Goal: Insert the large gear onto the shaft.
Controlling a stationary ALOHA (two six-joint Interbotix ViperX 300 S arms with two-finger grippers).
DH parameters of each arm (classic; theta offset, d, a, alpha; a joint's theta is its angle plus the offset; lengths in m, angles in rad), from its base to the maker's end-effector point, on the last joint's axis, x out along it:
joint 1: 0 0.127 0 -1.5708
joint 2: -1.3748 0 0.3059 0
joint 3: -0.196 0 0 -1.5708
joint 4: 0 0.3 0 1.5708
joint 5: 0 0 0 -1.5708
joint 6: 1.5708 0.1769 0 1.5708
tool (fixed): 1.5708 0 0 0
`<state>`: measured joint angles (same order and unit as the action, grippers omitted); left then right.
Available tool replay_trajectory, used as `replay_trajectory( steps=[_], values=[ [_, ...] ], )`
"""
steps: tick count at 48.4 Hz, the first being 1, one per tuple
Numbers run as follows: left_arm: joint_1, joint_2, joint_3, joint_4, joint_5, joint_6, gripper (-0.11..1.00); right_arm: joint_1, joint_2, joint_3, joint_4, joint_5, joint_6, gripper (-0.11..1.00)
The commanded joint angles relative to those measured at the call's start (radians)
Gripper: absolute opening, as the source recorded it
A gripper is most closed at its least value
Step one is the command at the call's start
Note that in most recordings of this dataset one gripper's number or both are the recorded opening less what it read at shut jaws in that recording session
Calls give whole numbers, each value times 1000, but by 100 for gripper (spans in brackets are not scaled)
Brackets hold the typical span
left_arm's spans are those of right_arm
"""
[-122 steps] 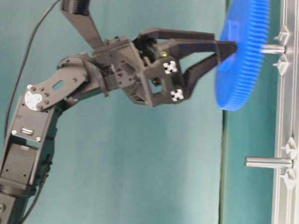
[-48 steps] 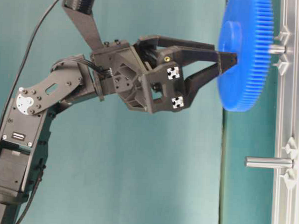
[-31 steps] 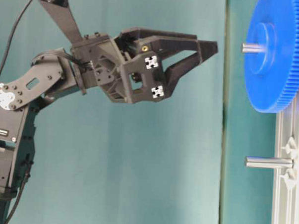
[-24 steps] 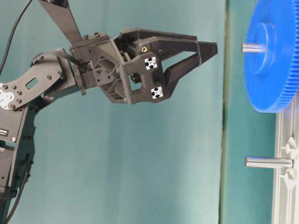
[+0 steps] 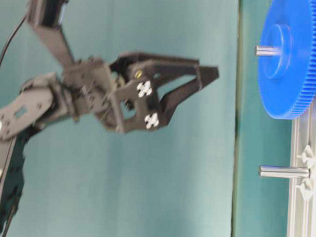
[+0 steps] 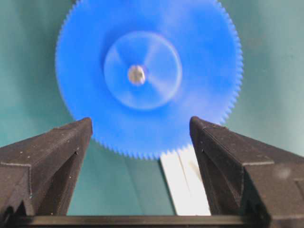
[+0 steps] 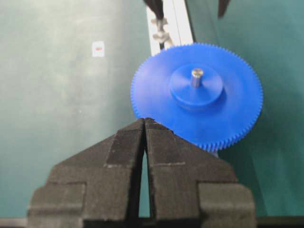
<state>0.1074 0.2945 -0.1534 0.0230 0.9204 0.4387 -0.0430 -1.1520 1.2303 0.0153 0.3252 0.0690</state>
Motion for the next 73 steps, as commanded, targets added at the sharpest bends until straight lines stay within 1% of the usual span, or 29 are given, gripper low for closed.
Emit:
replay_trajectory(
  steps=[1, 16, 27, 32, 39, 43, 50, 56, 65, 73],
  values=[
    [3, -84, 26, 3, -34, -14, 84, -2, -8, -12, 2, 26, 9, 9],
    [5, -213, 183, 3, -94, -101, 84, -2, -35, -17, 2, 115, 9, 9],
    [6, -347, 330, 3, -242, -190, 84, -2, -38, -11, 0, 114, 9, 9],
    [6, -403, 397, 5, -273, -224, 84, -2, -48, -12, 0, 115, 9, 9],
    [6, -471, 477, 3, -305, -291, 84, -2, -60, -11, 0, 117, 9, 9],
    [5, -506, 518, 3, -325, -311, 84, -2, -61, -12, 0, 117, 9, 9],
    [2, -572, 591, 3, -376, -319, 84, -2, -64, -12, 0, 117, 9, 9],
    [-6, -630, 653, 3, -440, -321, 84, -3, -64, -11, 0, 117, 9, 9],
    [-17, -733, 778, 3, -557, -325, 84, -8, -67, -6, 0, 115, 9, 9],
    [-40, -787, 862, 3, -641, -337, 84, -12, -69, -6, 0, 117, 9, 9]
  ],
)
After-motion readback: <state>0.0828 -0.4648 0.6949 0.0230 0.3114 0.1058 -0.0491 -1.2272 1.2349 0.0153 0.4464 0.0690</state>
